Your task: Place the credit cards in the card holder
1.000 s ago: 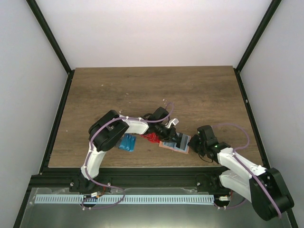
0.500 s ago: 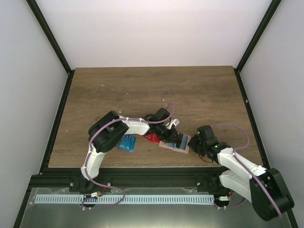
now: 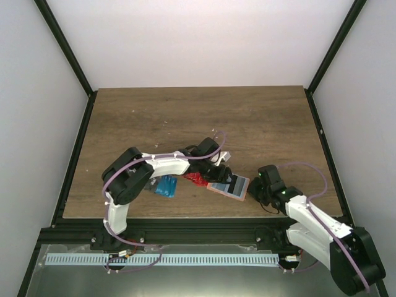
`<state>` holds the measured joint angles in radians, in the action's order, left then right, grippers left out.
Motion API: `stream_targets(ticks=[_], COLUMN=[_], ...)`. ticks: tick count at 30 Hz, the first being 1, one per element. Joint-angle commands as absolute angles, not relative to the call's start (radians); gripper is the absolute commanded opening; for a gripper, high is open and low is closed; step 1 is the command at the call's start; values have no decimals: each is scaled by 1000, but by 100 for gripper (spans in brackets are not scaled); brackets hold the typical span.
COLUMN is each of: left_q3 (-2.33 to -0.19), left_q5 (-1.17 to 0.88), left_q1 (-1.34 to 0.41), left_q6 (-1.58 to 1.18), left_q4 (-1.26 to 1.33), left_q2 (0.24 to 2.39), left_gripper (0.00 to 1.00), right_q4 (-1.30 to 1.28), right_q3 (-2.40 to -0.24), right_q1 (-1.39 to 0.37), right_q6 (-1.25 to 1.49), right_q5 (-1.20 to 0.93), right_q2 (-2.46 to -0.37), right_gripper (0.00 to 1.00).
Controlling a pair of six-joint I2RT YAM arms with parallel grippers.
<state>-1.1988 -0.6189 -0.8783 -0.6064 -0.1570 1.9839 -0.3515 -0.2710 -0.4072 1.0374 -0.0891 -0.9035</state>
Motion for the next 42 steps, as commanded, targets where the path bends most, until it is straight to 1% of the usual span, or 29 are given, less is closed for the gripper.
stream_targets(ticks=[1, 3, 5, 9, 14, 16, 19, 26, 42], left_q3=[-1174, -1173, -1172, -1173, -1176, -1178, -1183, -1216, -1282], left_q5=[-592, -584, -574, -547, -556, -573, -590, -611, -578], left_q1=[-879, -879, -878, -879, -880, -881, -887, -904, -932], left_q6=[-565, -547, -520, -445, -396, -391, -391, -380, -350], left_q4=[-192, -200, -205, -204, -193, -181, -167, -181, -244], left_q2=[1921, 1906, 1893, 1875, 1896, 1912, 1934, 1992, 2092], left_gripper=[66, 66, 63, 45, 25, 19, 13, 8, 6], right_q4=[-425, -431, -434, -434, -380, -346, -302, -277, -261], right_q3=[-312, -318, -328, -352, -349, -334, -319, -324, -300], right_q1=[-408, -408, -409, -408, -409, -408, -408, -408, -409], right_q6=[1026, 1009, 988, 933, 900, 906, 913, 907, 908], right_q5=[-44, -49, -57, -87, -167, -199, -234, -222, -215], right_q2=[-878, -866, -849, -789, -719, -718, -741, -821, -851], right_gripper=[18, 23, 27, 35, 43, 44, 45, 48, 50])
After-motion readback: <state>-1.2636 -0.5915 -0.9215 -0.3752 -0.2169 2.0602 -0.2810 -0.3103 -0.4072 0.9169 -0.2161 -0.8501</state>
